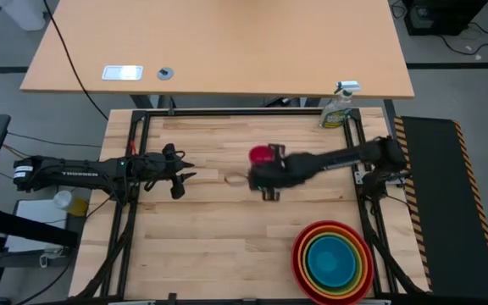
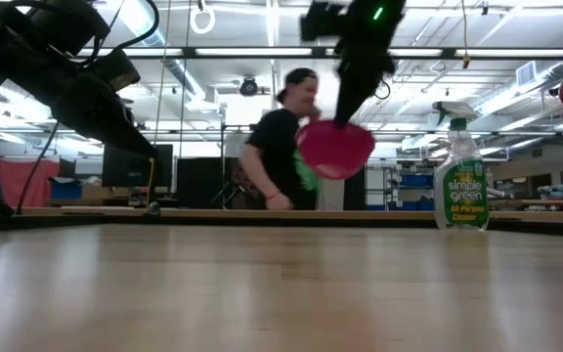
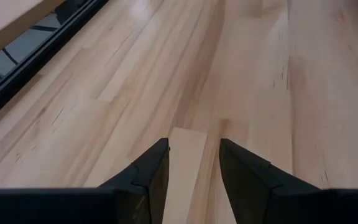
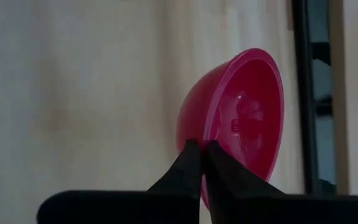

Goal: Nest bowls inside each other
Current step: Stack the pink bowl on top of the blue bowl

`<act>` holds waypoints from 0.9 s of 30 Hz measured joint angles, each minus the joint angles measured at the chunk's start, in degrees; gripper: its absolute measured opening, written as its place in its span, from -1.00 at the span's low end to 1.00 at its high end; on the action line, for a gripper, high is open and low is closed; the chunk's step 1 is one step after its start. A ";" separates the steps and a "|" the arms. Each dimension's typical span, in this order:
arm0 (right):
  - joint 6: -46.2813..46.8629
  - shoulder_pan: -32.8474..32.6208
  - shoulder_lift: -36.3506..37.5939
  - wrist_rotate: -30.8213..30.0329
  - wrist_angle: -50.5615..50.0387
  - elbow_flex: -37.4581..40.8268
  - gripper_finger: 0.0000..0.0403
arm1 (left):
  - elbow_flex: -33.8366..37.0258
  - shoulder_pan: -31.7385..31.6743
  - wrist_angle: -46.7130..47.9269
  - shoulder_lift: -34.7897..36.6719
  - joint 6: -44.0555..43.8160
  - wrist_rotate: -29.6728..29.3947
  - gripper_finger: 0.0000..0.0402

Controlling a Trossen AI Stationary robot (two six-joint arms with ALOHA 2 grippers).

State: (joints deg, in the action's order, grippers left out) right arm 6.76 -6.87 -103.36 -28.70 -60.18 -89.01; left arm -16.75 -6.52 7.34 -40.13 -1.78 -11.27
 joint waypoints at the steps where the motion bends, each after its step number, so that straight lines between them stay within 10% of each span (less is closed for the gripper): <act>1: 2.15 -2.10 0.93 -0.12 -1.23 0.00 -0.94 | 0.00 0.00 -0.31 -0.01 0.00 0.00 -0.28; 27: 52.05 -58.62 6.92 -6.98 -20.95 0.00 -0.94 | 0.00 -0.05 -13.58 0.01 -0.63 -0.02 -0.28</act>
State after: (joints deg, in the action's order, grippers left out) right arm 58.81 -65.49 -96.44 -35.68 -81.13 -89.01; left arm -16.75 -6.57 -6.24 -40.12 -2.41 -11.29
